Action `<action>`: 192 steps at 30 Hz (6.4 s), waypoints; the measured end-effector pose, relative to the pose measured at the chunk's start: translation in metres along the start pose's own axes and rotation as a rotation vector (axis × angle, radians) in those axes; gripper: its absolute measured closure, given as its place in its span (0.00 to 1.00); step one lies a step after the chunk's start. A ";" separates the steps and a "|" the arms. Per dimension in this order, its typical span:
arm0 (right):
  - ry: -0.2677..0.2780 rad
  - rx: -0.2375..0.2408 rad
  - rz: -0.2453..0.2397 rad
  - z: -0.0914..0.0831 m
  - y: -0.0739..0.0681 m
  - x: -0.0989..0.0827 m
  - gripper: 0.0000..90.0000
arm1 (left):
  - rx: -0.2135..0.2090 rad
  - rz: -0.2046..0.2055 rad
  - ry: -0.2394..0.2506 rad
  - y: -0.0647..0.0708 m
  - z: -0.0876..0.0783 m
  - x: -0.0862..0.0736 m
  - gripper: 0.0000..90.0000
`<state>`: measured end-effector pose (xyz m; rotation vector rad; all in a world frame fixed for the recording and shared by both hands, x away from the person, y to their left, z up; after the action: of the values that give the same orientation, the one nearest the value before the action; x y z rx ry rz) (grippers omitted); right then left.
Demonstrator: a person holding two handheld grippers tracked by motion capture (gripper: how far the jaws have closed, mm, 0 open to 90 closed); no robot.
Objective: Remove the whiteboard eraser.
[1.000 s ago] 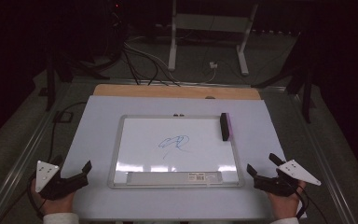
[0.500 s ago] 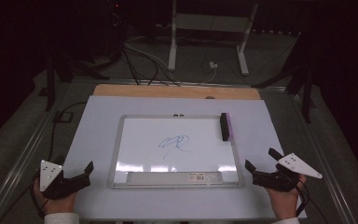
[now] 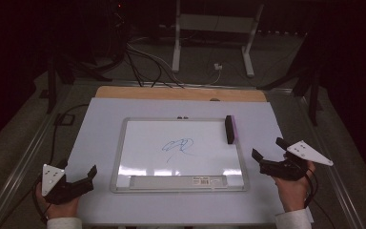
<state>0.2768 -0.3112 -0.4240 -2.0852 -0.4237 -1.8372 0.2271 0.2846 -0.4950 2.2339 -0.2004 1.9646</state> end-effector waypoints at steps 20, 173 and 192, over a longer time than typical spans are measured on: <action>-0.038 0.017 0.004 0.053 0.007 0.015 0.00 | 0.005 0.001 -0.005 0.000 0.001 -0.002 0.01; -0.418 0.144 0.147 0.167 -0.027 -0.042 0.46 | 0.001 0.019 -0.025 0.002 0.004 -0.004 0.01; -0.446 0.229 0.018 0.173 -0.070 -0.049 0.46 | 0.000 0.020 -0.025 0.002 0.004 -0.004 0.01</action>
<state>0.3952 -0.1733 -0.4890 -2.3122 -0.6846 -1.2328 0.2299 0.2821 -0.4997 2.2666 -0.2270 1.9469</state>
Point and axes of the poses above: each handheld gripper's, and its own axes: z roughly forward along the jaws, x roughly out of its top, y roughly to its right, the point moved 2 cm from there along z, roughly forward along the jaws, and after that the axes turned 13 degrees about y, right-handed, at the moved point
